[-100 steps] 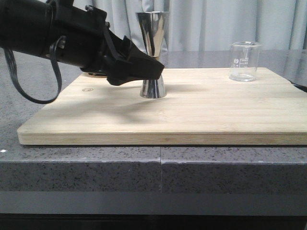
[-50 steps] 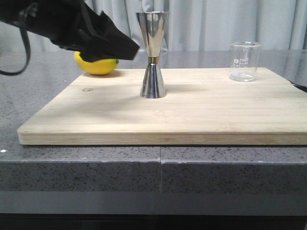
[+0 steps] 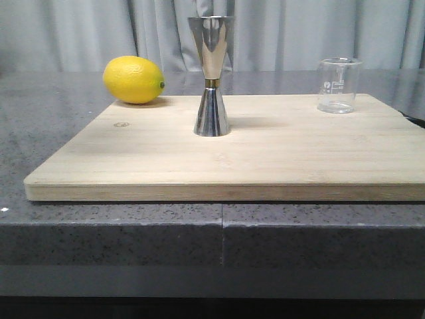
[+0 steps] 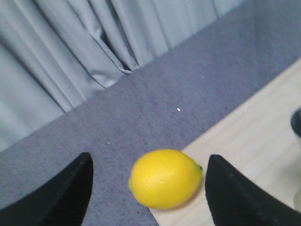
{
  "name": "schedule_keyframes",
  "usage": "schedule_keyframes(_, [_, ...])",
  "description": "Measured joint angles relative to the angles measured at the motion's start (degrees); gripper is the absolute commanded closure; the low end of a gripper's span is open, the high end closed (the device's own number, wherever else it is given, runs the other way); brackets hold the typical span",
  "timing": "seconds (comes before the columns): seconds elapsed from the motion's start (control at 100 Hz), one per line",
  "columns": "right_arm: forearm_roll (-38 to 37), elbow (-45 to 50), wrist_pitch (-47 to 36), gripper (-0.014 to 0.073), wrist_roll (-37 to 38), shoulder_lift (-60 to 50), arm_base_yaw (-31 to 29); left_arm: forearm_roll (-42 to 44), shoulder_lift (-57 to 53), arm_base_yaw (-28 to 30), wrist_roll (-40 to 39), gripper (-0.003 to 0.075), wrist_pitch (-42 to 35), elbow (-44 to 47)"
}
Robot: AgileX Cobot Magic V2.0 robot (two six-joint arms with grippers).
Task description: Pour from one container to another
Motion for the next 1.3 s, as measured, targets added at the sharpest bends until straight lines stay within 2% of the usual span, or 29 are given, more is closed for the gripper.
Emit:
schedule_keyframes(0.19, [5.88, 0.00, 5.89, 0.0100, -8.92, -4.98, 0.00, -8.25, -7.03, 6.22, -0.13, 0.0248, -1.40, -0.71])
schedule_keyframes(0.39, [18.30, 0.00, 14.93, 0.0100, -18.07, -14.69, 0.00, -14.88, -15.53, 11.35, -0.37, 0.0248, -2.22, -0.71])
schedule_keyframes(0.59, [27.78, 0.00, 26.05, 0.0100, -31.81, -24.40, 0.00, -15.77, -26.05, 12.19, -0.47, 0.0248, -1.86, 2.05])
schedule_keyframes(0.76, [31.81, 0.00, 32.63, 0.0100, -41.88, -32.90, 0.00, -16.26, -34.96, 12.19, -0.47, 0.0248, 1.14, 8.21])
schedule_keyframes(0.95, [33.08, 5.38, 34.88, 0.0100, -46.81, -43.23, 0.00, -16.47, -44.78, 12.19, -0.47, 0.0248, 5.43, 16.17])
schedule_keyframes(1.3, [39.24, 21.29, 34.88, 0.0100, -49.84, -62.05, 0.00, -18.51, -58.00, 12.19, -0.47, 0.0248, 9.34, 28.13])
